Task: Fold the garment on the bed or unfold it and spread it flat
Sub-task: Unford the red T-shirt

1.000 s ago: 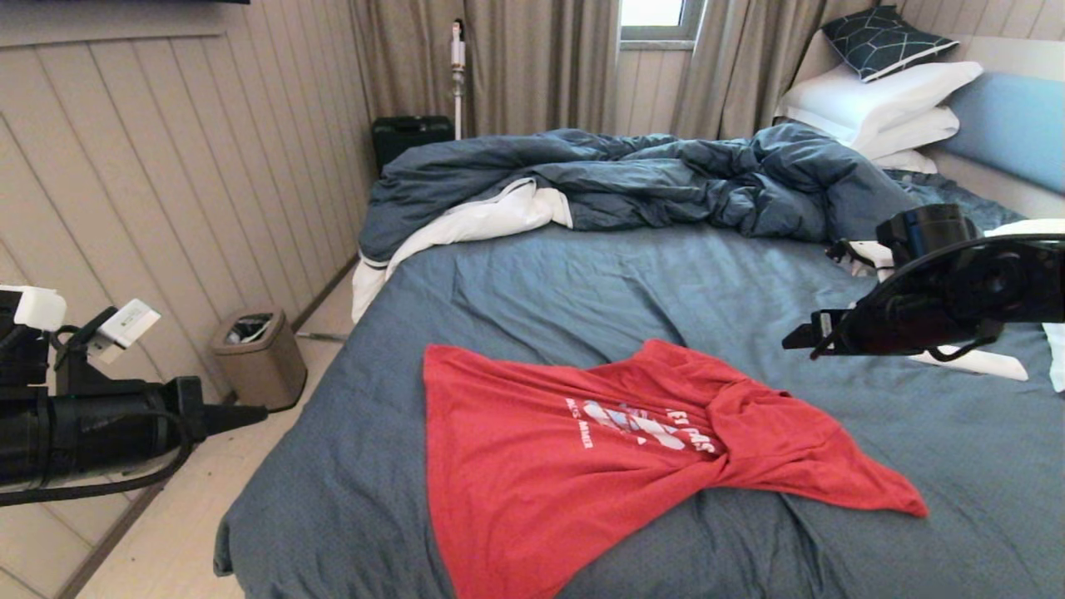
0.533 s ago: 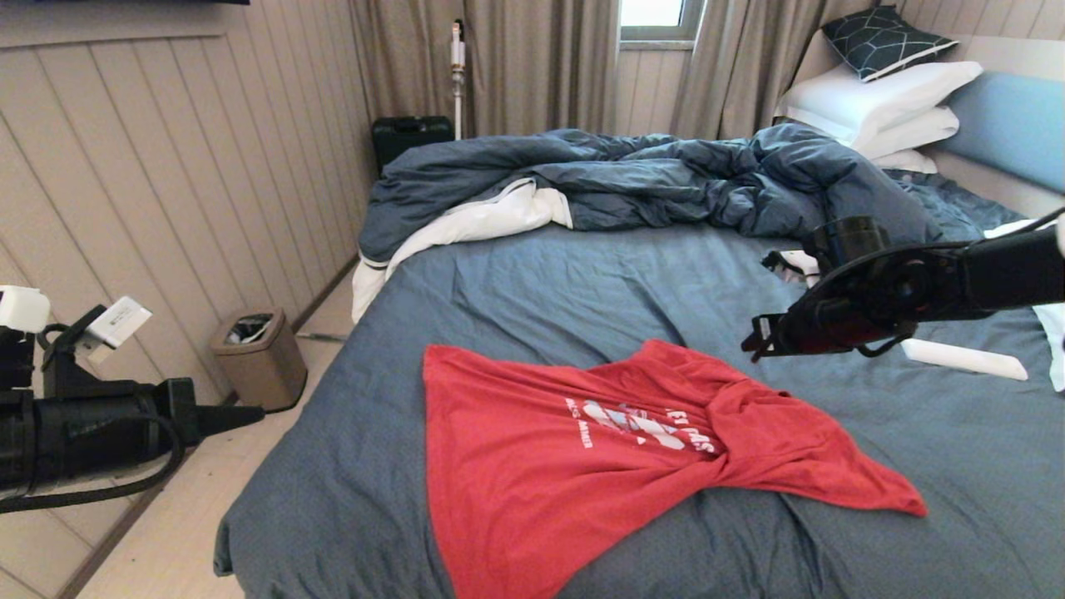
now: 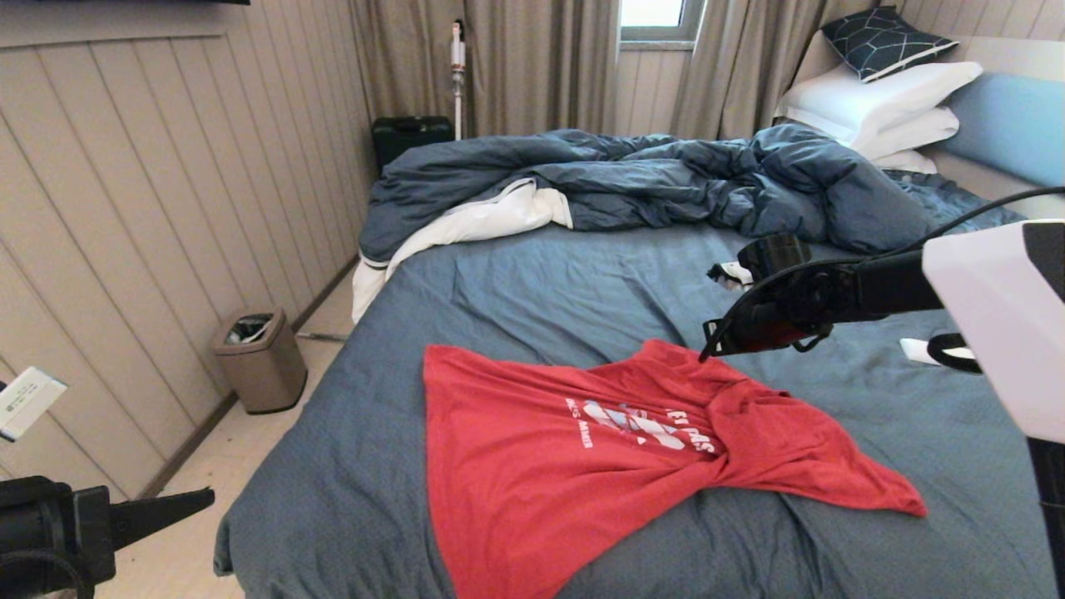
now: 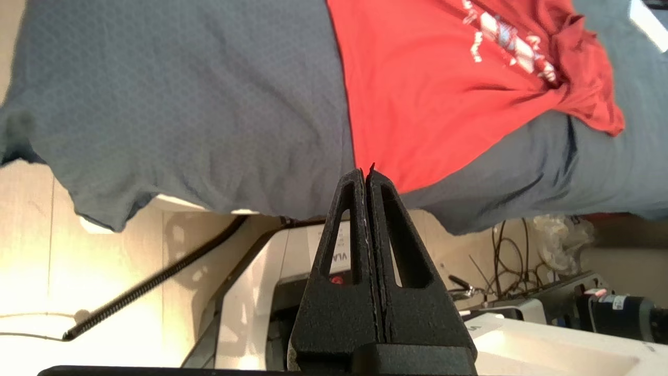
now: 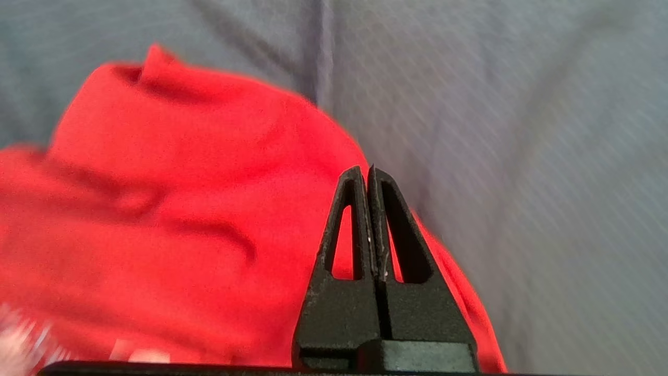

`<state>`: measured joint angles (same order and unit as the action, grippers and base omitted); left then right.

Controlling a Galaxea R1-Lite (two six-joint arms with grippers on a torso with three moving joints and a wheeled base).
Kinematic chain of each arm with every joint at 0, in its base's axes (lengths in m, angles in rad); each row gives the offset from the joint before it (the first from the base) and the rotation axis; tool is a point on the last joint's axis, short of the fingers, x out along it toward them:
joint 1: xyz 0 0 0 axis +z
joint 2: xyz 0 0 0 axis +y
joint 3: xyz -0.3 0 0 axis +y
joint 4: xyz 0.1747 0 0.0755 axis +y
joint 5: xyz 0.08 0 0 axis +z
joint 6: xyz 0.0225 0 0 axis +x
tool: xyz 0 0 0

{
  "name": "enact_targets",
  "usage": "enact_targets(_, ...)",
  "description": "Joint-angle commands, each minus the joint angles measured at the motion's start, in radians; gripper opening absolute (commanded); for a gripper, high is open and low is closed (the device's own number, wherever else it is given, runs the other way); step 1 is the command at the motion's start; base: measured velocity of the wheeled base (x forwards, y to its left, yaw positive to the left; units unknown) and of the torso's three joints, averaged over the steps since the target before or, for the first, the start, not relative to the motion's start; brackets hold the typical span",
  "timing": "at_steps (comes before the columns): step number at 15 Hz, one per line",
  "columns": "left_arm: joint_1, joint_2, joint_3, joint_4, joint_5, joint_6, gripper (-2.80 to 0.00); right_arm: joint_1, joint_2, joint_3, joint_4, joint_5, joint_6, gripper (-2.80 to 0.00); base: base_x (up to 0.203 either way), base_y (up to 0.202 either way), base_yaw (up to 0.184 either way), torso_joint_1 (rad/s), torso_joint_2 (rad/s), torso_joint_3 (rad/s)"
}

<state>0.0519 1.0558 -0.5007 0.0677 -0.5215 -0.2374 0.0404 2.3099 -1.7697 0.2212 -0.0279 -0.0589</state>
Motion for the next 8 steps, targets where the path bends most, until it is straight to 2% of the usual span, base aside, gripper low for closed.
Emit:
enact_targets(1, 0.0, -0.04, 0.004, 0.001, -0.003, -0.003, -2.8, -0.001, 0.085, -0.07, 0.02, 0.0, -0.003, -2.8, 0.0, 0.0, 0.0, 0.0, 0.0, 0.0)
enact_targets(2, 0.0, -0.034, -0.001, 0.001, -0.004, -0.003, -2.8, 0.0, 0.077, -0.07, 0.022, 0.0, 0.0, -2.8, 0.0, 0.0, 0.0, 0.0, 0.0, 0.0)
enact_targets(3, 0.0, -0.026, -0.004, 0.0, -0.003, -0.003, -2.8, 0.001, 0.072, -0.061, 0.023, 0.0, -0.001, 0.0, 0.0, 0.0, 0.0, 0.0, 0.0, 0.0)
enact_targets(8, 0.0, -0.03, 0.018, -0.002, -0.003, -0.003, -2.8, 0.006, 0.055, -0.048, 0.029, 0.001, -0.016, 0.0, 0.0, 0.0, 0.0, 0.0, 0.0, 0.0)
